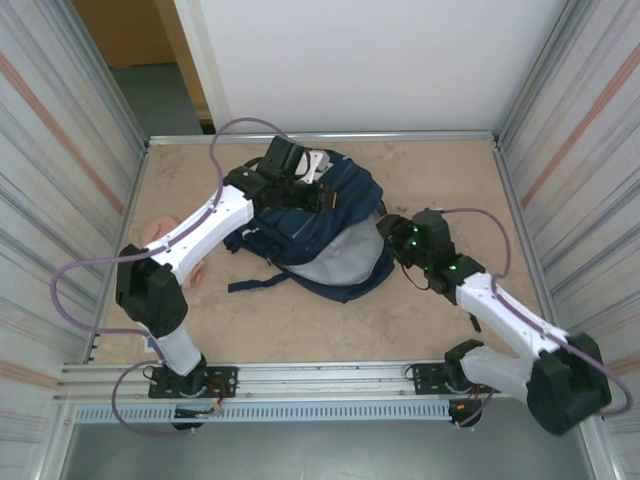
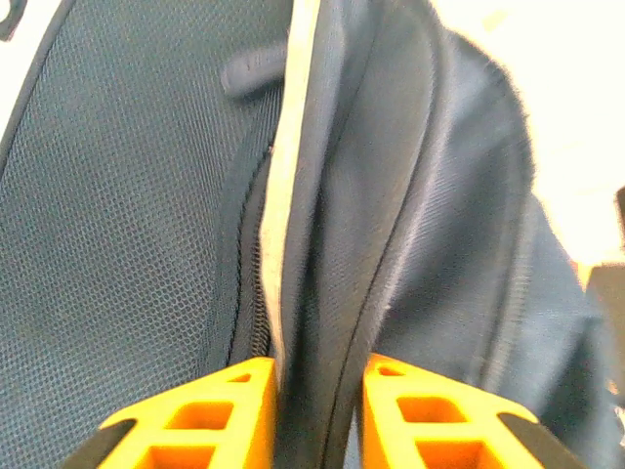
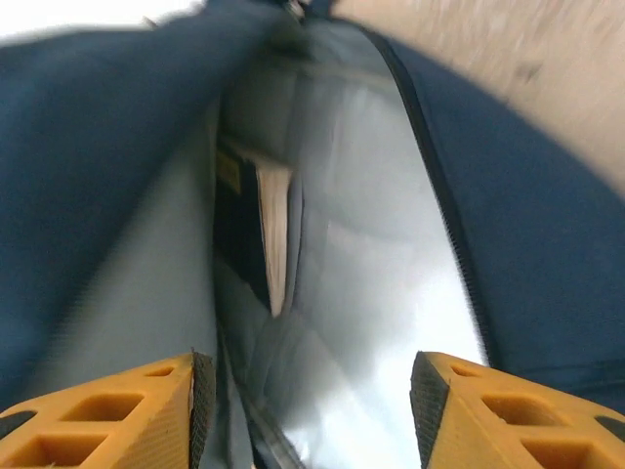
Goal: Pack books, pencil case, and school supplies into a backpack
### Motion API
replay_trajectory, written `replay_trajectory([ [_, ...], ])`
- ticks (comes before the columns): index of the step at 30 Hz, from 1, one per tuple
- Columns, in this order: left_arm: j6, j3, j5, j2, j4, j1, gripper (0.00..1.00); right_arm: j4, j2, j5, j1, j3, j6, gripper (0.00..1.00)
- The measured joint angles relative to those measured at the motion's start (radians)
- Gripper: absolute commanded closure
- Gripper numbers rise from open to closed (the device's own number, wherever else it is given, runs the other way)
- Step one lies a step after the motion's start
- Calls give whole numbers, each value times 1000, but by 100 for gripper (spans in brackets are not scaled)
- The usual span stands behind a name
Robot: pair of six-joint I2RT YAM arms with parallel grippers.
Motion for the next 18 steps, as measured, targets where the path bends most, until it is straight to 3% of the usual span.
replay_trajectory([
  [5, 60, -7, -7, -8, -92, -24, 61, -175, -152, 5, -15, 13, -130, 42],
  [9, 59, -144, -97, -117, -134, 3, 52, -316, -173, -19, 14, 96, -249, 41],
  [14, -27, -424, -219, -329, -116, 153, 50, -395, -128, -39, 108, 194, -359, 40],
  [18, -93, -555, -233, -361, -61, 274, 49, -396, -42, -52, 184, 204, -390, 39],
])
